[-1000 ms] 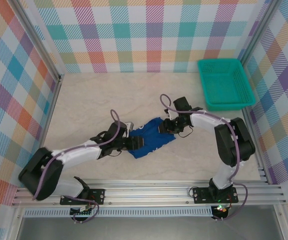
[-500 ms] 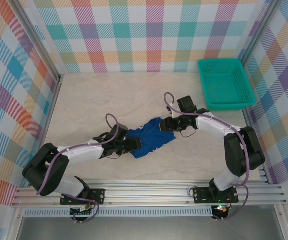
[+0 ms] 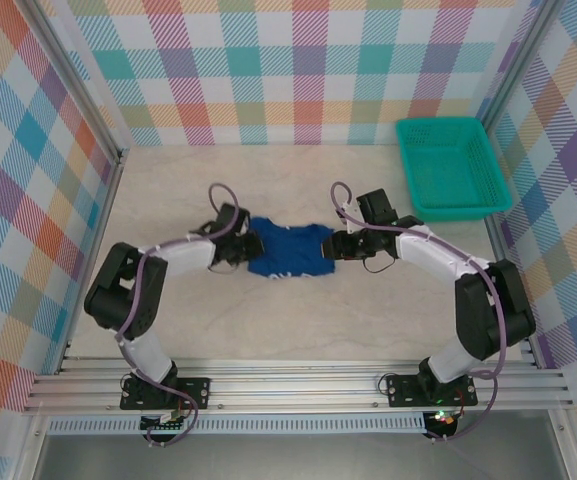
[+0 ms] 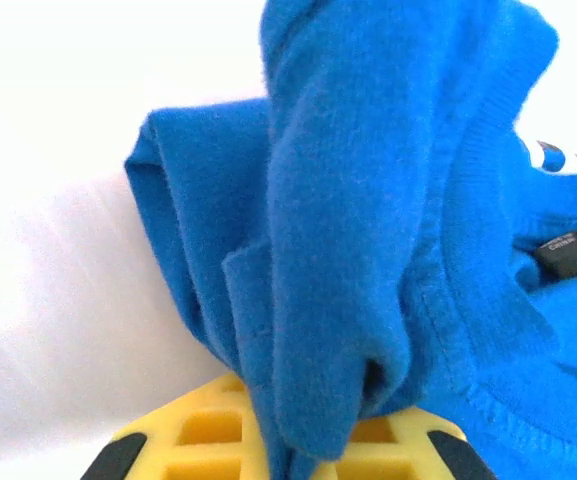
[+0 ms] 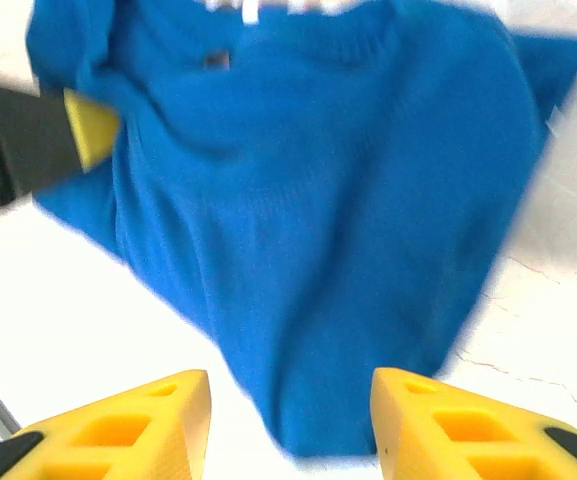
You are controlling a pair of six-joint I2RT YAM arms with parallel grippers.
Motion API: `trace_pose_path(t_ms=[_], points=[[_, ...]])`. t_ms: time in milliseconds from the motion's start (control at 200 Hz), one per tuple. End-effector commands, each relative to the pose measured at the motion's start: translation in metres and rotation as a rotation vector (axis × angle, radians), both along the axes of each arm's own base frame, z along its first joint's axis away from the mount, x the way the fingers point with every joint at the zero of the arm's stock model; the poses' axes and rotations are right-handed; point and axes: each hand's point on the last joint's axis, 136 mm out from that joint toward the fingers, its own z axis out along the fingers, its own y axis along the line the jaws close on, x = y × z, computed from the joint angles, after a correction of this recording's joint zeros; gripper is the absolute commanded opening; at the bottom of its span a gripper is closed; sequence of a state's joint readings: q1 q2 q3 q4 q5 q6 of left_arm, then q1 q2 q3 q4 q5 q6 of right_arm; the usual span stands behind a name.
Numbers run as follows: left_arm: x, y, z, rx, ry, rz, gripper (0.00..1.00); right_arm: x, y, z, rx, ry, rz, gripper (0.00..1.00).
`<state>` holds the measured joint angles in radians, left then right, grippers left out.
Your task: Fold the inside-out t-shirt
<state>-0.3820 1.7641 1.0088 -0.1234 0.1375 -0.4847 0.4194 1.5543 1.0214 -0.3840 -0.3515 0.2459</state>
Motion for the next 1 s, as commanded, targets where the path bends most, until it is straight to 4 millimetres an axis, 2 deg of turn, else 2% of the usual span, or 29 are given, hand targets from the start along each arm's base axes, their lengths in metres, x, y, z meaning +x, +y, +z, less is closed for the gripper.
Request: trace_pose_path(t_ms=[0,75,170,265,355,425,495,580,625,685,795,840,890,900,905,935,950,955,995], points=[[0.021,0.070,-0.004,0.245,0.081,-0.072,0.04,0.009,0.001,0.032,0.019,-0.090,0.006,0.46],[0.041,0.118,-0.001,0.391,0.122,-0.056,0.03,0.009,0.003,0.037,0.038,-0.091,0.007,0.46],[0.076,0.173,0.014,0.560,0.113,-0.040,0.03,0.007,0.007,0.042,0.060,-0.085,0.023,0.46],[0.103,0.226,0.021,0.699,0.152,-0.038,0.03,0.006,0.006,0.045,0.046,-0.091,0.036,0.47],[0.123,0.270,0.026,0.786,0.191,-0.036,0.04,0.007,0.004,0.045,0.032,-0.100,0.036,0.47],[0.137,0.295,0.030,0.830,0.204,-0.031,0.06,0.008,0.004,0.043,0.027,-0.097,0.036,0.47],[0.150,0.318,0.030,0.892,0.209,-0.016,0.17,0.008,0.003,0.040,0.020,-0.091,0.033,0.48],[0.166,0.343,0.045,0.970,0.199,0.080,0.39,0.010,0.002,0.039,0.012,-0.089,0.026,0.47],[0.173,0.346,0.058,0.969,0.174,0.134,0.47,0.012,0.002,0.039,0.007,-0.090,0.020,0.47],[0.180,0.341,0.077,0.925,0.116,0.196,0.55,0.016,-0.002,0.040,-0.014,-0.103,0.000,0.48],[0.174,0.324,0.109,0.827,0.030,0.282,0.65,0.026,-0.017,0.044,-0.098,-0.159,-0.055,0.52],[0.166,0.310,0.128,0.760,-0.031,0.309,0.68,0.032,-0.032,0.045,-0.172,-0.203,-0.100,0.54],[0.152,0.291,0.138,0.665,-0.093,0.327,0.73,0.041,-0.055,0.046,-0.281,-0.269,-0.172,0.59],[0.146,0.285,0.147,0.642,-0.113,0.328,0.74,0.043,-0.059,0.047,-0.300,-0.284,-0.186,0.60],[0.147,0.283,0.141,0.632,-0.112,0.323,0.74,0.044,-0.061,0.047,-0.308,-0.289,-0.192,0.60],[0.135,0.268,0.155,0.569,-0.175,0.325,0.79,0.049,-0.074,0.050,-0.366,-0.331,-0.233,0.69],[0.129,0.262,0.155,0.542,-0.194,0.330,0.84,0.051,-0.080,0.051,-0.389,-0.350,-0.253,0.72],[0.128,0.261,0.163,0.530,-0.218,0.337,0.85,0.052,-0.082,0.052,-0.396,-0.357,-0.260,0.73],[0.109,0.244,0.167,0.452,-0.280,0.349,0.91,0.058,-0.096,0.055,-0.450,-0.414,-0.308,0.81]])
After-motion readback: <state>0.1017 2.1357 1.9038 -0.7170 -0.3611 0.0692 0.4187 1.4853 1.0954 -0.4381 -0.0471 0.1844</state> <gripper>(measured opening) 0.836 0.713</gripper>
